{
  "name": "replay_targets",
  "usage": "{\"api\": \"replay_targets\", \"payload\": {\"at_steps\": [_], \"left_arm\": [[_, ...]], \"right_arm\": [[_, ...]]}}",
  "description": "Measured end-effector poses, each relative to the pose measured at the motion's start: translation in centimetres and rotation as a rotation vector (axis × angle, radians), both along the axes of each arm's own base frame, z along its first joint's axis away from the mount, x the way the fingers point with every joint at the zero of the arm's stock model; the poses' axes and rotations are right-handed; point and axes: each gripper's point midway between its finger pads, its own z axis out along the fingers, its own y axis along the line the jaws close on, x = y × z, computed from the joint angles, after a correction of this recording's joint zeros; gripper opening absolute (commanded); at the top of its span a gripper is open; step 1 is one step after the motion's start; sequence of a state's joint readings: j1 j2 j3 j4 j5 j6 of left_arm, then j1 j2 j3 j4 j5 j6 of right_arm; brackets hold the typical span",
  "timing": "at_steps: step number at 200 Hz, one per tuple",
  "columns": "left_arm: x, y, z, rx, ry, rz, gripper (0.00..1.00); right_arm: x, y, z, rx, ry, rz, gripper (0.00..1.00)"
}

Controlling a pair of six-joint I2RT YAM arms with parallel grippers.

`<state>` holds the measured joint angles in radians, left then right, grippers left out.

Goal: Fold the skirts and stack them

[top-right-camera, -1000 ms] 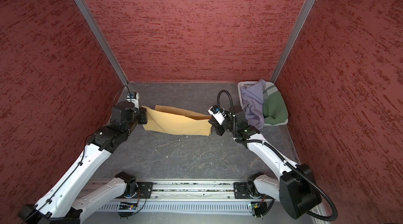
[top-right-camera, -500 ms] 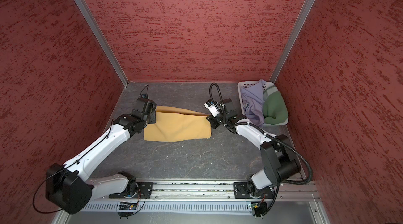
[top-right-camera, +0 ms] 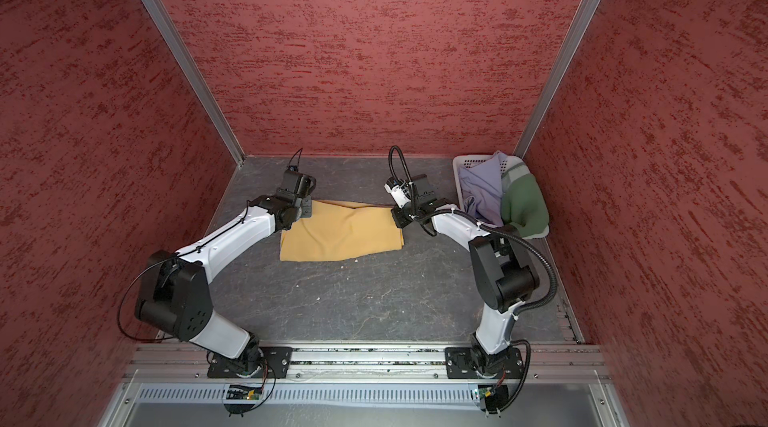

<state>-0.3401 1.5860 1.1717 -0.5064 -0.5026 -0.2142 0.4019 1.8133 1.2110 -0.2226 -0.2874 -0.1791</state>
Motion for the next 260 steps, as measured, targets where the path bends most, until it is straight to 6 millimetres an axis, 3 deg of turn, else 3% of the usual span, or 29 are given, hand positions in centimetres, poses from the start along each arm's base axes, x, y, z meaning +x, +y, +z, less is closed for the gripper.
{"api": "replay_targets", "payload": {"at_steps": [40, 122, 188, 260], "left_arm": [[1.1, 1.2, -2.2, 0.018, 0.034, 0.061, 0.0], [1.9, 3.9, -5.1, 0.015, 0.072, 0.18, 0.0], [4.4, 4.2, -6.5, 0.006, 0.091, 0.214, 0.0], [4.9, 4.4, -7.1, -0.049, 0.125, 0.244, 0.52]], "right_arm": [[1.8, -0.5, -1.6, -0.019, 0.022, -0.047, 0.0], [6.6, -0.9, -2.6, 0.006, 0.021, -0.143, 0.0], [9.6, -0.6, -3.1, 0.022, 0.022, -0.192, 0.11], [11.4, -1.2, -4.6, 0.025, 0.053, -0.239, 0.33]]}}
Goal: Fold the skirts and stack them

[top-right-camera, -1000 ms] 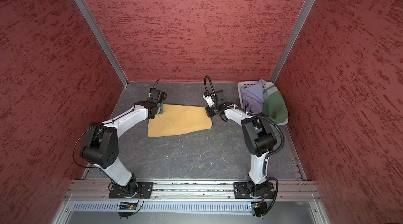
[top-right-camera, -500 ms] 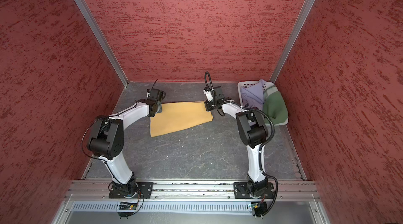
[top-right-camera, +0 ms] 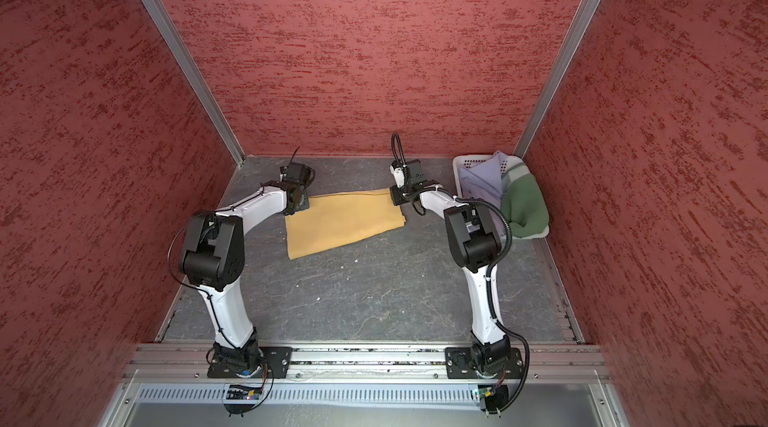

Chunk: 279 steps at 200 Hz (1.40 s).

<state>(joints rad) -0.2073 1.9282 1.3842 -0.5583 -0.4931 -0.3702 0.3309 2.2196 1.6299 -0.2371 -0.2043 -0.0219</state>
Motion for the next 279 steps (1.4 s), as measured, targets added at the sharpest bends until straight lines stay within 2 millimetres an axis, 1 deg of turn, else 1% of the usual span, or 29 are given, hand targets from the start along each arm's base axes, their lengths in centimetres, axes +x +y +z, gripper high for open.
{"api": "replay_targets", "payload": {"at_steps": [17, 35, 49, 69, 84, 86, 90, 107, 115, 120, 122, 130, 140, 142, 145, 146, 150, 152, 153, 163, 178, 199, 221, 234, 244, 255, 267, 279], "left_arm": [[-0.1, -0.1, -0.1, -0.003, 0.007, -0.006, 0.64], [-0.2, -0.2, 0.0, -0.016, 0.002, -0.005, 0.74], [-0.6, -0.2, 0.5, -0.024, -0.005, -0.01, 0.81], [-1.4, -0.5, 1.9, -0.042, -0.034, -0.03, 0.9], [-1.9, -1.2, 3.6, -0.042, -0.075, -0.07, 0.98], [-1.9, -1.3, 3.8, -0.038, -0.077, -0.079, 0.99], [-1.9, -1.6, 4.4, -0.037, -0.098, -0.093, 1.0], [-2.2, -4.4, 6.7, -0.015, -0.162, -0.211, 0.99], [-2.4, -6.2, 7.7, -0.003, -0.192, -0.281, 0.99], [-2.6, -7.7, 8.4, 0.006, -0.216, -0.337, 0.99], [-2.6, -7.9, 8.4, 0.009, -0.218, -0.344, 0.99], [-3.0, -10.2, 9.2, 0.027, -0.25, -0.435, 0.99], [-3.7, -12.8, 9.7, 0.056, -0.278, -0.543, 1.0], [-3.8, -13.0, 9.7, 0.059, -0.279, -0.553, 0.99], [-4.2, -14.0, 9.8, 0.073, -0.288, -0.598, 0.99], [-4.2, -14.0, 9.8, 0.073, -0.288, -0.598, 0.99], [-4.7, -15.3, 9.9, 0.085, -0.298, -0.651, 0.99], [-4.7, -15.5, 9.9, 0.087, -0.299, -0.661, 0.99], [-5.0, -16.1, 9.8, 0.09, -0.302, -0.686, 0.99], [-6.0, -18.4, 9.7, 0.108, -0.309, -0.789, 1.0], [-7.2, -21.2, 9.5, 0.121, -0.323, -0.912, 0.99], [-8.6, -24.4, 9.4, 0.15, -0.348, -1.057, 1.0], [-9.8, -28.2, 9.0, 0.183, -0.368, -1.199, 0.91], [-10.6, -30.7, 7.6, 0.206, -0.35, -1.29, 0.88], [-10.9, -32.3, 6.5, 0.225, -0.33, -1.343, 0.87], [-11.4, -34.1, 4.6, 0.24, -0.294, -1.402, 0.86], [-11.8, -35.4, 2.9, 0.253, -0.256, -1.447, 0.85], [-11.9, -36.3, 1.5, 0.262, -0.223, -1.47, 0.84]], "right_arm": [[0.0, -0.1, 0.0, 0.0, 0.001, -0.001, 0.38], [0.1, -0.2, 0.1, 0.001, -0.004, -0.003, 0.45], [0.3, -0.4, 0.5, 0.002, -0.013, -0.005, 0.48], [0.2, -1.0, 1.7, 0.014, -0.043, -0.011, 0.49], [-0.2, -1.4, 3.3, 0.032, -0.079, -0.013, 0.49], [-0.3, -1.4, 3.7, 0.036, -0.089, -0.015, 0.49], [-0.5, -1.5, 4.2, 0.041, -0.1, -0.014, 0.5], [-1.4, -1.8, 6.9, 0.081, -0.154, -0.029, 0.53], [-1.9, -2.0, 8.4, 0.105, -0.183, -0.039, 0.54], [-2.1, -2.1, 9.3, 0.119, -0.198, -0.047, 0.55], [-2.1, -2.1, 9.5, 0.125, -0.201, -0.05, 0.56], [-2.3, -2.3, 11.0, 0.148, -0.223, -0.064, 0.57], [-2.4, -2.4, 12.8, 0.173, -0.247, -0.079, 0.61], [-2.4, -2.4, 12.9, 0.177, -0.248, -0.082, 0.62], [-2.5, -2.4, 13.3, 0.183, -0.253, -0.087, 0.63], [-2.5, -2.5, 13.6, 0.186, -0.255, -0.093, 0.63], [-2.5, -2.6, 14.0, 0.187, -0.259, -0.097, 0.63], [-2.5, -2.6, 14.1, 0.19, -0.258, -0.103, 0.63], [-2.5, -2.7, 14.3, 0.189, -0.259, -0.107, 0.63], [-2.6, -3.0, 14.9, 0.187, -0.261, -0.127, 0.64], [-2.8, -3.6, 14.8, 0.169, -0.248, -0.157, 0.65], [-3.1, -4.7, 13.8, 0.127, -0.218, -0.205, 0.66], [-4.0, -5.6, 12.4, 0.086, -0.18, -0.233, 0.71], [-4.7, -6.1, 11.7, 0.065, -0.159, -0.246, 0.76], [-5.3, -6.4, 11.3, 0.052, -0.145, -0.254, 0.81], [-6.0, -6.9, 11.0, 0.041, -0.131, -0.263, 0.87], [-6.6, -7.2, 10.8, 0.033, -0.121, -0.27, 0.9], [-7.2, -7.6, 10.9, 0.031, -0.116, -0.279, 0.95]]}}
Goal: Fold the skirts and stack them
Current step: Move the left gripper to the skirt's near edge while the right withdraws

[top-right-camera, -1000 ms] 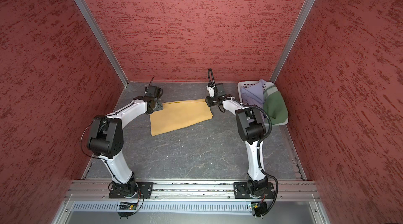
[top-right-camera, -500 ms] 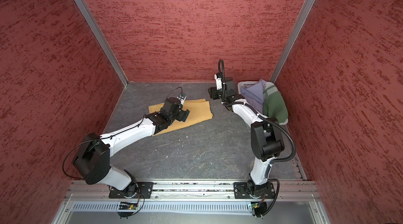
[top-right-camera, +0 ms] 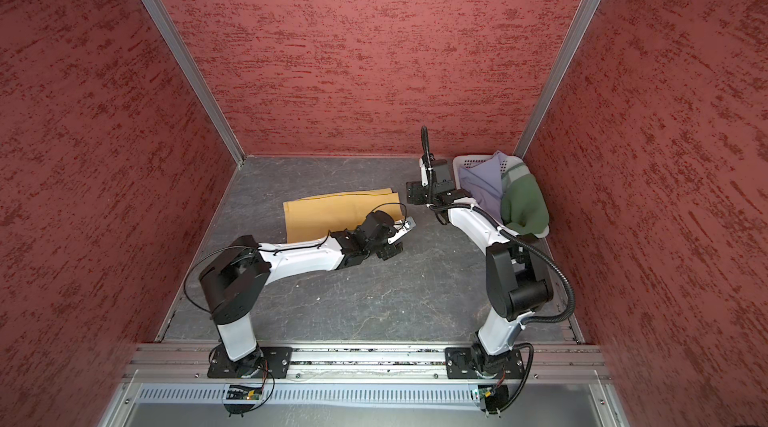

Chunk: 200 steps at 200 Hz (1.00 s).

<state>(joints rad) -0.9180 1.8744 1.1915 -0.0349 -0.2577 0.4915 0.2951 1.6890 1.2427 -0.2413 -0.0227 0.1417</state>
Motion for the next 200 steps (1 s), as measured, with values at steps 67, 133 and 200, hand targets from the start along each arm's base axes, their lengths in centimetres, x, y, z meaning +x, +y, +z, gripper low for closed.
{"api": "replay_targets", "payload": {"at_steps": [67, 133, 200], "left_arm": [[2.2, -0.5, -2.8, 0.052, 0.024, 0.034, 0.69], [4.6, 1.6, -5.2, 0.09, 0.057, 0.123, 0.51], [6.1, 2.3, -6.4, 0.102, 0.071, 0.172, 0.12]], "right_arm": [[-2.3, -2.4, 0.0, 0.03, 0.014, -0.067, 0.99], [-2.7, -5.0, 0.0, 0.098, 0.03, -0.136, 0.99], [-2.9, -5.2, 0.6, 0.165, 0.036, -0.131, 0.99]]}}
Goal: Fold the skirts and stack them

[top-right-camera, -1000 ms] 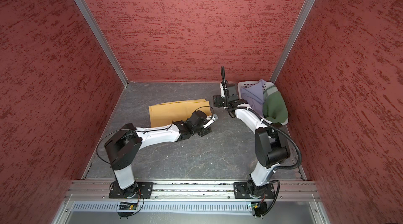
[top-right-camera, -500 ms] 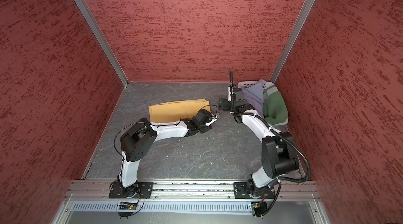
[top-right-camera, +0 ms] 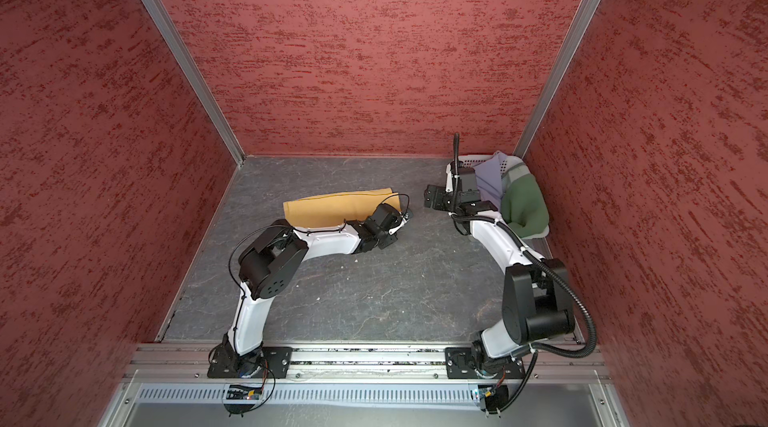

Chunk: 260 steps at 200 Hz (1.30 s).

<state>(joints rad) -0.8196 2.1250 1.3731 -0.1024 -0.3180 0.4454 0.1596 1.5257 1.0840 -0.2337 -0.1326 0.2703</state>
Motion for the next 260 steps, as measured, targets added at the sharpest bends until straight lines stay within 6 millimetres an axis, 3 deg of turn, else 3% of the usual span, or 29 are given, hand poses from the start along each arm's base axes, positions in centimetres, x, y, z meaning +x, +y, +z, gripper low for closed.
{"api": "replay_targets", "payload": {"at_steps": [25, 87, 122, 184, 223, 260], "left_arm": [[0.1, 0.5, -0.9, 0.001, 0.027, 0.018, 0.0], [0.3, 2.4, -0.5, -0.106, 0.069, 0.059, 0.0], [-0.3, 2.9, 1.6, -0.212, 0.069, 0.058, 0.0], [-1.7, 1.1, 5.4, -0.362, 0.051, 0.0, 0.0], [-3.5, -1.0, 5.6, -0.368, 0.055, -0.054, 0.0], [-5.1, -2.7, 5.7, -0.367, 0.057, -0.095, 0.0]], "right_arm": [[-0.1, 0.5, 0.1, 0.023, -0.001, 0.023, 0.98], [-0.5, 1.9, -0.1, 0.097, 0.007, 0.07, 0.86], [-0.6, 2.9, -0.2, 0.159, 0.041, 0.094, 0.85], [-0.1, 4.4, -3.1, 0.268, 0.146, 0.056, 0.88], [0.3, 5.8, -4.2, 0.343, 0.183, 0.03, 0.88], [0.0, 7.1, -7.3, 0.373, 0.263, 0.015, 0.85]]}}
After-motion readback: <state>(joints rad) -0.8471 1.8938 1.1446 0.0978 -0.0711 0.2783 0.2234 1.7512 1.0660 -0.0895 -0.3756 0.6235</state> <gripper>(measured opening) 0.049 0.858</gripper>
